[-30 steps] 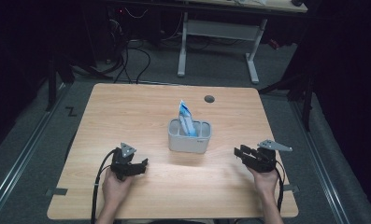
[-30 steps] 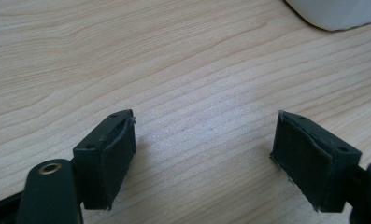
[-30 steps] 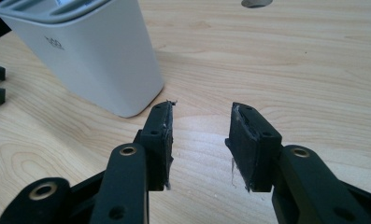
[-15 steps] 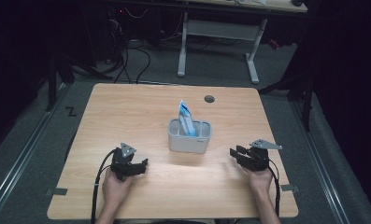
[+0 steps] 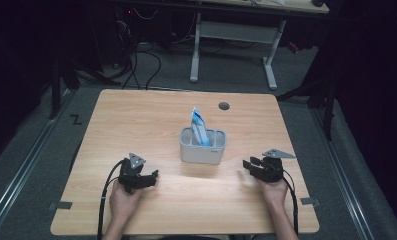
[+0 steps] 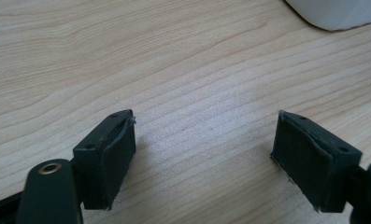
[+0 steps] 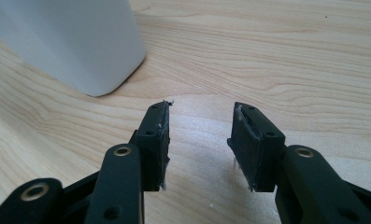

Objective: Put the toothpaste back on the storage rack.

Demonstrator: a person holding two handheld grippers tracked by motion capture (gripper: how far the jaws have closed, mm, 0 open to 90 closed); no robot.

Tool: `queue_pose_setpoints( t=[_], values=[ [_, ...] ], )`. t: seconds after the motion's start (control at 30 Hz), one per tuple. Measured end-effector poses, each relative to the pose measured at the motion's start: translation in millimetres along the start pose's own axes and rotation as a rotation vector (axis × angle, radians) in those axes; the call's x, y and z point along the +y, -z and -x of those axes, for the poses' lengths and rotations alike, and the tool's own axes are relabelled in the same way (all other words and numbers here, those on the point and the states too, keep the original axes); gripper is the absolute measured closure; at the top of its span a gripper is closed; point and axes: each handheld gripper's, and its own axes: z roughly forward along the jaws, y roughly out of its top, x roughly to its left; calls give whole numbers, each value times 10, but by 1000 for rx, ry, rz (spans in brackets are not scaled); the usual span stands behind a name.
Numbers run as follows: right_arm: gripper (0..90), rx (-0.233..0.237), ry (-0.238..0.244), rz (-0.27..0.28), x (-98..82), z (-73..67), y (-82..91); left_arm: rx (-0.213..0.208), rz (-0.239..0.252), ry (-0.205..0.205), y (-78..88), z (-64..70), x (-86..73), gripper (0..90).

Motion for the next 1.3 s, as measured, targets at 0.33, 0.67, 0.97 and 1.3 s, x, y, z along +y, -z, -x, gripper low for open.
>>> queue_pose_setpoints(
  t=[0.33,0.67,0.97,1.3],
  values=[
    [556,-35,10,-20,-21,10,-104,-1,0,1,0,-1,0,216],
    [539,-77,6,-28,-33,15,-137,2,0,3,-2,3,1,216],
    [509,-102,29,-57,-30,14,-154,2,0,3,-2,4,2,216],
    [427,-142,93,-78,-35,-30,-166,4,-1,3,0,7,1,216]
  ],
)
